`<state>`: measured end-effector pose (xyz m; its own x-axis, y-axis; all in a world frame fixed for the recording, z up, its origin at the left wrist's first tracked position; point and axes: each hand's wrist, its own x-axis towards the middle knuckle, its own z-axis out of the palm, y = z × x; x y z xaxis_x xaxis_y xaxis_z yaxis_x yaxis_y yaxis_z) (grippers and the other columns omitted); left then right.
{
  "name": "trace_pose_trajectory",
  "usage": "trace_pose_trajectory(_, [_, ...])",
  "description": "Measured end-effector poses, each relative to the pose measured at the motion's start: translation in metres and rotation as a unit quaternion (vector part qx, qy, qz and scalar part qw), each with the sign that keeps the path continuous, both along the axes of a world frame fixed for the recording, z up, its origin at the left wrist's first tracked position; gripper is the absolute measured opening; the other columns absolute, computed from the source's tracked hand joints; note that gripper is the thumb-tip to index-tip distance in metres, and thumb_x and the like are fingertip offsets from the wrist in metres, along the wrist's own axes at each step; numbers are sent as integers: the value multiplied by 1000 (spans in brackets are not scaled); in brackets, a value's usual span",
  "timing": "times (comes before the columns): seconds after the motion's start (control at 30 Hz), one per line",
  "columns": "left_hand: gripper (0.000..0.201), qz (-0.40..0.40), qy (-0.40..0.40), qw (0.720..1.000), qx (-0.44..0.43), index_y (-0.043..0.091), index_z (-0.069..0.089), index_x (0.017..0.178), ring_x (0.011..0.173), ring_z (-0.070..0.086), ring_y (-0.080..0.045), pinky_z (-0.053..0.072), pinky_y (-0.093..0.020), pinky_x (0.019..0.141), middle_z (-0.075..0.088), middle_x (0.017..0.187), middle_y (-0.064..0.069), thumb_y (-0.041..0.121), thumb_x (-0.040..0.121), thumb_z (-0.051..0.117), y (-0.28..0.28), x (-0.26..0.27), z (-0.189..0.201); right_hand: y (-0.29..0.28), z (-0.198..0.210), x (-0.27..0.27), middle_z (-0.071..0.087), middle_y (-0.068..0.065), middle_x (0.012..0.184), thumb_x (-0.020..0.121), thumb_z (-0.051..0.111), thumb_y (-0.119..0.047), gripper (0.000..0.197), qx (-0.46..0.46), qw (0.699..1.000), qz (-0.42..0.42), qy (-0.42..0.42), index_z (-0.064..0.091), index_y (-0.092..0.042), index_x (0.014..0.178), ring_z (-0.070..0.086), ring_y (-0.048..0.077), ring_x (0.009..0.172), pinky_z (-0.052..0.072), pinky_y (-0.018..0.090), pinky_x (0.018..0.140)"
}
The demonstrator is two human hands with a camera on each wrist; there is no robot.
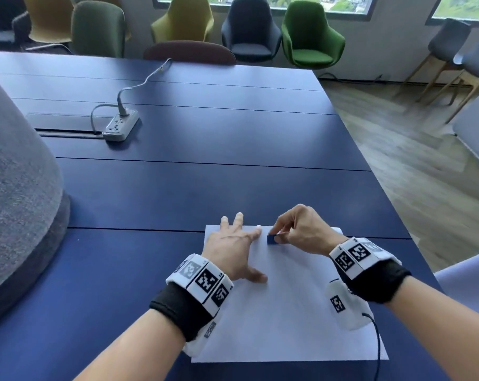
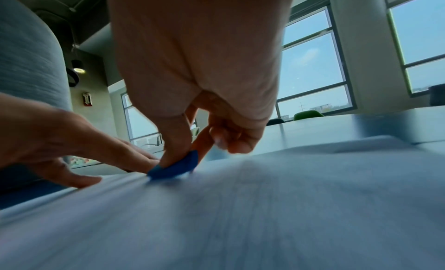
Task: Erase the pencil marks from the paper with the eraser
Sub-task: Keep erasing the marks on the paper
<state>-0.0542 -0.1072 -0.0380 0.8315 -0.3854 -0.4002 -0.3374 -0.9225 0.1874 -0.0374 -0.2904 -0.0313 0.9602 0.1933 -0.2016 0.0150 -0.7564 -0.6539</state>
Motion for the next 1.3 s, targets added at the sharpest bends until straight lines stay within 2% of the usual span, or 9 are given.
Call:
trace_pose_trajectory(0.1, [105,-1,1,1000,1,41,15,153,149,-3,-32,28,-44,112,-5,163,-5,65,70,73,0,1,-1,2,-6,6,69,2,69,77,76,-13,8,13,998,-48,-27,78,-21,80,53,1,52,40,10,52])
trace_pose_trajectory(0.27, [106,-1,1,1000,7,41,12,153,150,-3,-31,30,-42,111,-7,163,-4,66,70,73,-1,1,-2,-1,1,-3,62,-9,58,76,72,-3,16,8,998,3,59,78,-19,78,53,-3,49,44,11,57])
trace_pose_trajectory(0.4, [104,-1,0,1000,7,42,15,153,150,-2,-31,32,-43,109,-6,163,-4,66,70,73,0,2,-2,5,2,10,64,-3,64,77,73,-6,12,-2,1000,-29,-3,78,-16,81,56,5,58,44,17,61])
trace_pose_trajectory(0.47, [105,1,-1,1000,8,42,13,153,150,-3,-30,33,-44,109,-6,163,-3,66,69,73,2,2,-2,6,-1,10,65,1,68,77,72,-6,11,7,999,-39,3,78,-15,83,58,11,63,46,20,63])
trace_pose_trajectory(0.6, [109,1,7,1000,8,42,10,153,150,-4,-31,34,-46,110,-7,163,-3,66,69,74,-1,1,-3,-2,5,-1,64,0,68,78,70,-5,15,-14,995,26,94,78,-15,85,57,10,62,48,21,64])
trace_pose_trajectory(0.77, [114,4,17,1000,3,42,7,154,150,-6,-31,32,-45,112,-9,163,-2,65,66,76,0,2,-2,6,3,12,66,0,68,77,74,-7,12,-5,1000,-26,1,78,-18,82,56,8,60,47,19,62])
trace_pose_trajectory(0.93, [115,2,20,1000,10,40,7,154,149,-6,-32,28,-44,114,-9,163,-4,64,66,77,-2,1,-2,-1,8,-4,63,-4,64,76,71,-5,17,-47,992,68,94,78,-20,83,55,4,57,46,15,58])
trace_pose_trajectory(1.13, [114,5,18,1000,8,38,7,155,149,-5,-34,27,-44,115,-8,163,-5,64,67,76,-2,2,-2,-1,5,1,61,-9,63,79,70,-6,16,-28,999,12,17,78,-20,83,53,1,55,38,4,50])
trace_pose_trajectory(1.3, [115,6,21,1000,9,37,7,155,149,-6,-35,26,-43,114,-9,163,-6,62,68,77,-4,1,-1,-4,9,-4,63,-8,66,77,71,-7,17,-54,994,69,69,78,-21,83,55,0,56,42,10,55])
